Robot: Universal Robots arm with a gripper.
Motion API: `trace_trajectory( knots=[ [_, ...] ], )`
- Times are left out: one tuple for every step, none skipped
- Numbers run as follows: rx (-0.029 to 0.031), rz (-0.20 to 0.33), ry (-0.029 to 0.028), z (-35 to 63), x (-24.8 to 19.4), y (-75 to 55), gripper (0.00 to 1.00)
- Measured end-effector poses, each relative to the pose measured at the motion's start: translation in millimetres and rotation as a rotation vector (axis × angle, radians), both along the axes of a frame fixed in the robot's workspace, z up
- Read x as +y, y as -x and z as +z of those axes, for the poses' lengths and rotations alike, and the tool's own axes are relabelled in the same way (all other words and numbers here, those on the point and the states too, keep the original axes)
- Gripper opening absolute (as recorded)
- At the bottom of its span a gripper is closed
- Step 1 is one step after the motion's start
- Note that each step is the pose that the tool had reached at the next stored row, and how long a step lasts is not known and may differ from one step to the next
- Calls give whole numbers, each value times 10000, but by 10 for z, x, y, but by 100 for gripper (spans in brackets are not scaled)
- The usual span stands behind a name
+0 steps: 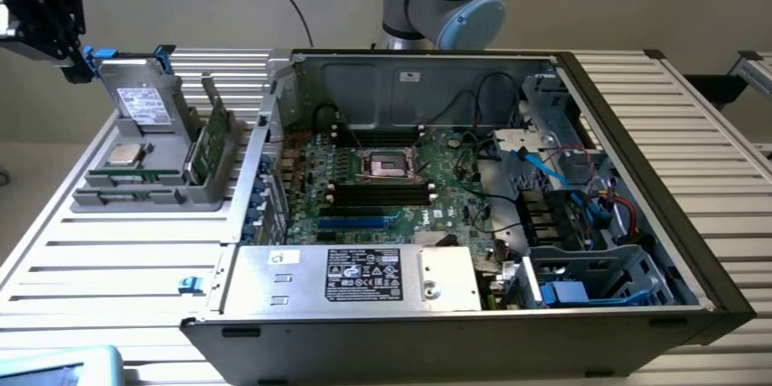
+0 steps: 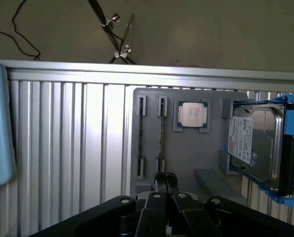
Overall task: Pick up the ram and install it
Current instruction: 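Pick up the ram and move it above insertion slot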
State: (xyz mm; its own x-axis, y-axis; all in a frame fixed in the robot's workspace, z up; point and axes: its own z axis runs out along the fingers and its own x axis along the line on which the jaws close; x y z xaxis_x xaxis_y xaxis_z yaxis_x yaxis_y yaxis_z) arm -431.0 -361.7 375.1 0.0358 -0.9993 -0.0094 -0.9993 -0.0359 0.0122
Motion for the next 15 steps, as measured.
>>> trace_trajectory(
  knots=[
    [0, 1, 1, 0, 0, 0, 11],
    [0, 1, 0, 0, 0, 0, 11],
    [0, 1, 0, 0, 0, 0, 11],
    [-1, 1, 0, 0, 0, 0, 11],
    [0, 1, 1, 0, 0, 0, 11],
    [0, 1, 1, 0, 0, 0, 11],
    [0, 1, 0, 0, 0, 0, 11],
    [-1, 1, 0, 0, 0, 0, 11],
    [0, 1, 0, 0, 0, 0, 11],
    [-1, 1, 0, 0, 0, 0, 11],
    [0, 1, 0, 0, 0, 0, 11],
    [-1, 1, 0, 0, 0, 0, 11],
    [0, 1, 0, 0, 0, 0, 12],
    [0, 1, 0, 0, 0, 0, 18],
    [0, 1, 0, 0, 0, 0, 18]
  ],
)
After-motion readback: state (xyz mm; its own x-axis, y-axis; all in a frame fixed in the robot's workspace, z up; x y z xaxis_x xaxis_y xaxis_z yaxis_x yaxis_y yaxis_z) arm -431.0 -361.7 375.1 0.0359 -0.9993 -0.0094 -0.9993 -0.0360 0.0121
